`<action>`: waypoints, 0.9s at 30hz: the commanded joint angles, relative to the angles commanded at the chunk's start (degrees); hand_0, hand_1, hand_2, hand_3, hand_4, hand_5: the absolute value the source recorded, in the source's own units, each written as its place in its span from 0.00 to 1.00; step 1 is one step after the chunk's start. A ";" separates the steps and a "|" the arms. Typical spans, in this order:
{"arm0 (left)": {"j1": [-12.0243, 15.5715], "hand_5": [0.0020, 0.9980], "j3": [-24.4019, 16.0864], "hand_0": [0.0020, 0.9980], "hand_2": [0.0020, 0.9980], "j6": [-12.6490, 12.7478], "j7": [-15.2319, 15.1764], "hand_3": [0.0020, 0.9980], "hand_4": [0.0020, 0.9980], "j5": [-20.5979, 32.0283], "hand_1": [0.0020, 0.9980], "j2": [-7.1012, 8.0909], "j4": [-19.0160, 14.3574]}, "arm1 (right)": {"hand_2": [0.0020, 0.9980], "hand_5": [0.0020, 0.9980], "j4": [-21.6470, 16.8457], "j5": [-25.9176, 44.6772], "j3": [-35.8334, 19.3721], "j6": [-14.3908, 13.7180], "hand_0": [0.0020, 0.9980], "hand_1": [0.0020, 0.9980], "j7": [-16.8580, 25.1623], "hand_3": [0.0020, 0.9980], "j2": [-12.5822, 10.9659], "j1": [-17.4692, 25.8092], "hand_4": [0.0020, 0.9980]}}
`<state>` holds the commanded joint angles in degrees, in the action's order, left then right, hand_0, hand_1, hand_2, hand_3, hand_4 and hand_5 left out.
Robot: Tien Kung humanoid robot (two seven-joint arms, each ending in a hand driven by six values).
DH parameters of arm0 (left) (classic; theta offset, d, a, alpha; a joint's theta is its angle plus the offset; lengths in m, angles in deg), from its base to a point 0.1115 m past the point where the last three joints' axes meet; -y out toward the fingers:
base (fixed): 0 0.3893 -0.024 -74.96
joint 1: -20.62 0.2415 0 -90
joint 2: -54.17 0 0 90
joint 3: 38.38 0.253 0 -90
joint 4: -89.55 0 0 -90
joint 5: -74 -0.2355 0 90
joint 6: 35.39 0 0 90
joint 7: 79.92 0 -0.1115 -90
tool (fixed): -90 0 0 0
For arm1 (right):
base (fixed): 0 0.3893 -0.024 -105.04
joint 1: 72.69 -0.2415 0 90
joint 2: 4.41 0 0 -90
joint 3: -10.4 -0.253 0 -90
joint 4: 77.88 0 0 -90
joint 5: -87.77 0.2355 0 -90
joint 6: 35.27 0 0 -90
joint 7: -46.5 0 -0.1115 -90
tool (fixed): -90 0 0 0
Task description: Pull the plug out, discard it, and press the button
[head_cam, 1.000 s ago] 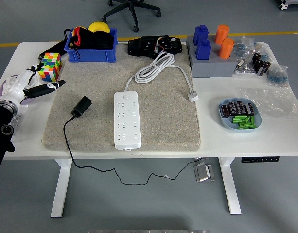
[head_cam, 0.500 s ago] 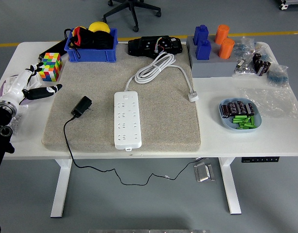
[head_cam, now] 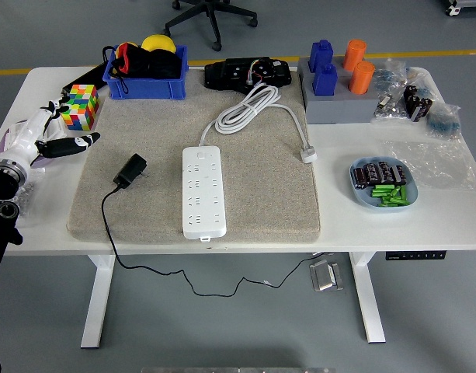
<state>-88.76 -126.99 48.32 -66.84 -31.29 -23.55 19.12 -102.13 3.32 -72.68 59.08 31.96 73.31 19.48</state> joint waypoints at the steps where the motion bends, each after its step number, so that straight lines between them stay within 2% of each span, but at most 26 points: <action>1: -0.01 0.31 0.00 0.94 0.94 0.00 0.02 0.98 0.84 -0.01 0.97 0.02 -0.04 | 0.72 0.66 0.02 -0.03 -0.04 -0.01 0.77 0.73 0.00 0.71 0.01 0.00 0.89; 27: 0.11 0.28 -0.33 0.93 0.94 -0.13 0.15 0.98 0.81 -0.14 0.96 -0.03 -1.76 | 0.72 0.66 -0.02 -0.10 -0.40 0.03 0.77 0.73 -0.01 0.71 0.20 -0.03 0.89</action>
<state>-88.65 -127.31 48.19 -66.69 -31.43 -23.59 17.36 -102.15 3.22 -73.07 59.11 31.95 73.51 19.45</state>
